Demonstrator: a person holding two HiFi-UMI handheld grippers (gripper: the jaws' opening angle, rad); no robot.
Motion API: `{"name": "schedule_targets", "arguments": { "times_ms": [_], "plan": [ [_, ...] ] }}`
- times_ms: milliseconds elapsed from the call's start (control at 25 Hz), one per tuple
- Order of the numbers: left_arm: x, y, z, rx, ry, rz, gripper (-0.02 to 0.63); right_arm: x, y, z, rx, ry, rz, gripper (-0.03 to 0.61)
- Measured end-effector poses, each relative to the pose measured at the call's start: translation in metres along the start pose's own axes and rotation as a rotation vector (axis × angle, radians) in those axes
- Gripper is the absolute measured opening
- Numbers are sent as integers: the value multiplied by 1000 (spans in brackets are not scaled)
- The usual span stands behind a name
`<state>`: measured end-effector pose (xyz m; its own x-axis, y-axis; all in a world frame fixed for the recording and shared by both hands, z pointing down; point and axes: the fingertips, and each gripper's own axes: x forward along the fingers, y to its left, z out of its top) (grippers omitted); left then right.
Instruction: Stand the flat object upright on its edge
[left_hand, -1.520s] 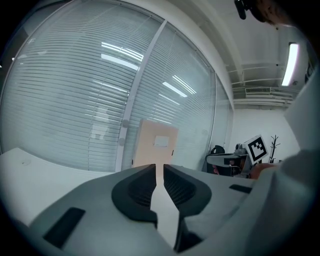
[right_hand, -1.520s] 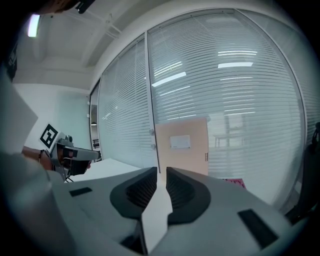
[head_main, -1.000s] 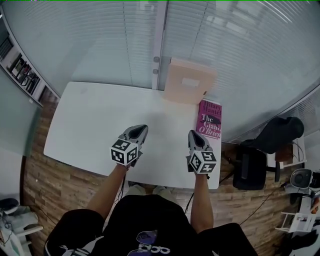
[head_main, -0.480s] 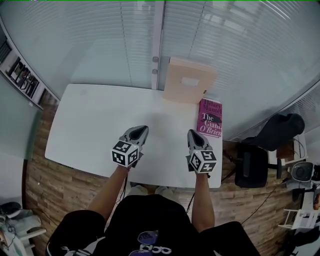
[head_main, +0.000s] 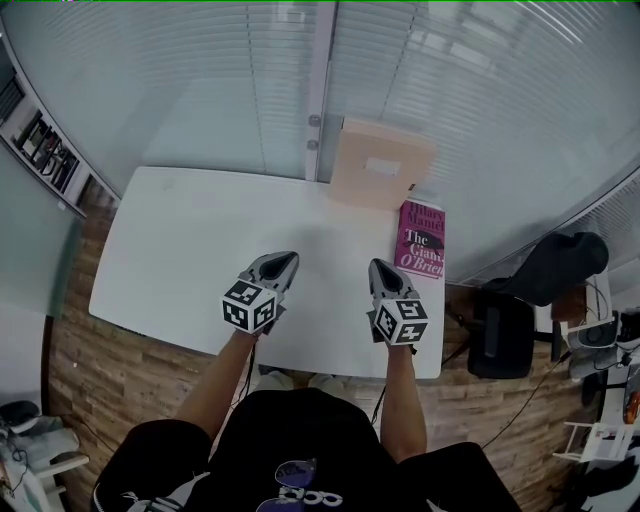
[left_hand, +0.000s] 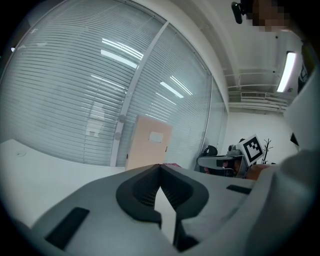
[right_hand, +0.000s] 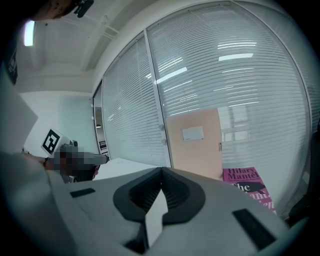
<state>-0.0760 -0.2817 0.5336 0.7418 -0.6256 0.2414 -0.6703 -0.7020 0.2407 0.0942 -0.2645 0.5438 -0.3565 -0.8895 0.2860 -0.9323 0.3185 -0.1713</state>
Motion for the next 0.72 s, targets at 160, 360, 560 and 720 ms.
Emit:
{"name": "schedule_targets", "arguments": {
  "times_ms": [160,360,560,720],
  "plan": [
    [-1,1,1,-1,-3,1,21,3,2,3,0,-1,9,23],
    [0,2,2,-1,-7,-2,21,6,4,5,1,-2,16,23],
    [1,2,4,4,-5,-4,21,7,3,5,4,3,19,23],
    [2,1,4,10,-6,-1,21,8,2,3,1,10,22,23]
  ]
}}
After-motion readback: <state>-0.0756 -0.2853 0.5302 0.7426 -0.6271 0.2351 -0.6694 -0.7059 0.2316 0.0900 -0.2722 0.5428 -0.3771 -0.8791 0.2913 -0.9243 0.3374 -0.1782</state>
